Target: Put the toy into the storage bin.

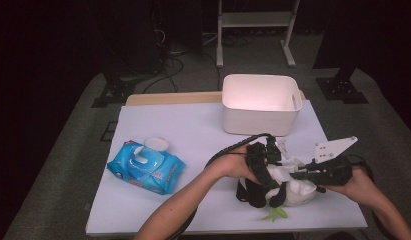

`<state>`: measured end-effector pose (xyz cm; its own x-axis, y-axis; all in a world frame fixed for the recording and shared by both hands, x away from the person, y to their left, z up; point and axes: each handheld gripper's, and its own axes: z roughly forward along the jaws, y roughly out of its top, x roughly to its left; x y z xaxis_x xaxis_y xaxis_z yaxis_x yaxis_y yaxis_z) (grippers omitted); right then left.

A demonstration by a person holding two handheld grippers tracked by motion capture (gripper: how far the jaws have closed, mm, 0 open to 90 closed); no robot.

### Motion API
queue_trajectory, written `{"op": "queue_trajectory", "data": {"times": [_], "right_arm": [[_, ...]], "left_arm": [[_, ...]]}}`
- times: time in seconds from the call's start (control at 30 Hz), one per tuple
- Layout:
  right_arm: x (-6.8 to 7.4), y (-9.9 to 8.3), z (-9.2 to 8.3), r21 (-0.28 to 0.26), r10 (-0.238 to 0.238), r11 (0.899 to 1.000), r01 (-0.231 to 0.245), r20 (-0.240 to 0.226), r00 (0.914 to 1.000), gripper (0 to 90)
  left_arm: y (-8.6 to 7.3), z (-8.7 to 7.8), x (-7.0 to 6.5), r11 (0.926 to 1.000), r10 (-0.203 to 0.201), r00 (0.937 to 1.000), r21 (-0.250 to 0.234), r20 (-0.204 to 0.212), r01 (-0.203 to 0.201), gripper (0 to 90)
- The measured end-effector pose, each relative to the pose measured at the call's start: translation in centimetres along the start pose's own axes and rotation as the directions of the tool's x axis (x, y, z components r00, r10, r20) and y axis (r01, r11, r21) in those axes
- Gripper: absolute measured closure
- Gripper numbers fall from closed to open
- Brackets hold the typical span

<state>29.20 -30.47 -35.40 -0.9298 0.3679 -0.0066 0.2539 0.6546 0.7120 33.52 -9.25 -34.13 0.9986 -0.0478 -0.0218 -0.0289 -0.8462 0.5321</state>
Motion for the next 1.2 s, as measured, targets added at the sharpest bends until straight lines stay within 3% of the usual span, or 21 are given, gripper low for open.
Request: {"op": "queue_trajectory", "data": {"times": [0.07, 0.1, 0.27, 0.37, 0.43, 0.47, 0.53, 0.6, 0.63, 0.67, 0.7, 0.87, 0.97, 1.07, 1.2], "right_arm": [[-0.2, 0.1, -0.2, -0.008, 0.002, 1.0, -0.002, 0.006, 1.0, 82.0], [-0.5, 0.4, -0.5, -0.026, 0.0, 1.0, 0.001, 0.034, 0.9994, 82.0], [-1.6, 1.6, -0.7, -0.05, 0.001, 0.999, 0.001, 0.043, 0.9991, 81.9], [-2.4, 2.7, -0.2, -0.045, -0.018, 0.999, 0.021, 0.059, 0.9981, 81.9], [-3.2, 3.8, 0.6, -0.069, -0.017, 0.997, 0.021, 0.057, 0.9982, 81.8], [-3.5, 4.1, 1.0, -0.072, -0.012, 0.997, 0.015, 0.049, 0.9987, 81.8], [-3.7, 4.3, 1.5, -0.072, -0.008, 0.997, 0.011, 0.04, 0.9992, 81.8], [-3.9, 4.7, 2.5, -0.059, -0.008, 0.998, 0.009, 0.015, 0.9999, 81.8], [-3.8, 4.8, 3.2, -0.044, -0.007, 0.999, 0.007, -0.006, 1.0, 81.8], [-3.3, 4.8, 4.2, -0.025, -0.023, 0.999, 0.022, -0.015, 0.9996, 81.9], [-2.9, 4.8, 4.3, -0.024, -0.029, 0.999, 0.029, -0.015, 0.9995, 81.9], [-1.5, 4.5, 4.2, 0.008, -0.044, 0.999, 0.044, -0.035, 0.9984, 82.0], [-0.4, 3.8, 4.1, 0.052, -0.059, 0.997, 0.062, -0.063, 0.9963, 82.2], [0.3, 3.1, 3.7, 0.033, -0.071, 0.997, 0.073, -0.056, 0.9959, 82.2], [0.8, 3.8, 3.5, -0.013, -0.083, 0.997, 0.082, -0.063, 0.9946, 82.1]], "left_arm": [[0.0, -0.7, 0.0, 0.9995, 0.029, 0.9989, -0.011, -0.037, -0.029, 42.1], [0.0, -1.0, 0.1, 0.999, 0.037, 0.9977, -0.023, -0.057, -0.039, 47.4], [-0.4, -2.2, 1.1, 0.9985, 0.035, 0.9953, -0.038, -0.09, -0.038, 49.6], [-0.6, -3.8, 1.8, 0.9979, 0.042, 0.9876, -0.043, -0.151, -0.049, 50.1], [-0.8, -4.7, 2.3, 0.9979, 0.038, 0.985, -0.046, -0.168, -0.046, 50.2], [-1.3, -5.2, 2.7, 0.9988, 0.033, 0.9824, -0.028, -0.184, -0.039, 50.1], [-1.7, -5.1, 2.9, 0.9993, 0.029, 0.9826, -0.019, -0.183, -0.033, 49.8], [-3.1, -4.5, 3.0, 1.0, 0.0, 0.9865, -0.007, -0.164, -0.001, 49.0], [-3.7, -4.4, 3.0, 0.9997, -0.015, 0.9882, -0.019, -0.152, 0.012, 47.4], [-4.6, -4.6, 3.0, 0.9975, -0.042, 0.991, -0.061, -0.127, 0.035, 44.8], [-4.6, -4.6, 3.0, 0.9975, -0.042, 0.991, -0.061, -0.127, 0.035, 42.8], [-5.0, -5.7, 2.3, 0.9903, -0.075, 0.9965, -0.12, -0.037, 0.07, 32.1], [-5.2, -6.6, 2.0, 0.9902, -0.094, 0.9933, -0.11, -0.067, 0.086, 27.2], [-5.8, -5.8, 1.4, 0.9915, -0.109, 0.9935, -0.075, -0.034, 0.106, 26.5], [-5.9, -5.2, 0.3, 0.9934, -0.085, 0.9961, -0.08, -0.025, 0.082, 26.4]]}}
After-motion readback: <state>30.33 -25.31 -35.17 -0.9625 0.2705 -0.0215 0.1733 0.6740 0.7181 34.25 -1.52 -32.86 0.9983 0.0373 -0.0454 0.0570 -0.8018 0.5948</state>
